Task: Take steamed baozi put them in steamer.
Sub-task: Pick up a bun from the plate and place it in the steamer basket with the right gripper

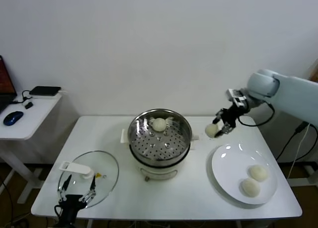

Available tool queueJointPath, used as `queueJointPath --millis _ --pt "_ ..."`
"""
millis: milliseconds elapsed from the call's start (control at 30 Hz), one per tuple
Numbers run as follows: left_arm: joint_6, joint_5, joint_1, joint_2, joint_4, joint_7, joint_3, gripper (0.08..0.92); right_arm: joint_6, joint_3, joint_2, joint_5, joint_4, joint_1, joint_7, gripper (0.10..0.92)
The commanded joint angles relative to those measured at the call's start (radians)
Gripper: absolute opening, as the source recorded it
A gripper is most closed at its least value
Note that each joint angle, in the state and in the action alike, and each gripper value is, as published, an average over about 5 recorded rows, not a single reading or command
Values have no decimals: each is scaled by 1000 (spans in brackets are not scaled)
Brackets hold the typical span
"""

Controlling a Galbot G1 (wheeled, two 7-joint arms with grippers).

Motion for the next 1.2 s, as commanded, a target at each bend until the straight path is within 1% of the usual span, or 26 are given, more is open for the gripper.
queueJointPath --millis 33,333,500,833,1200 --pt "-2 6 -1 1 -2 0 4 823 -17 -90 239 196 -40 162 8 543" --pt "-2 10 -2 1 -12 -1 -2 823 -46 -15 474 193 -197 13 29 546" --pt "-3 8 -2 1 -9 -2 -4 823 -47 -1 564 178 -300 -57 31 546" --pt "-2 10 -8 0 -2 -2 -2 823 -51 28 651 136 -376 -174 39 551" --pt "-5 10 -3 -2 -1 -3 -3 823 -54 54 677 89 -403 -249 50 556"
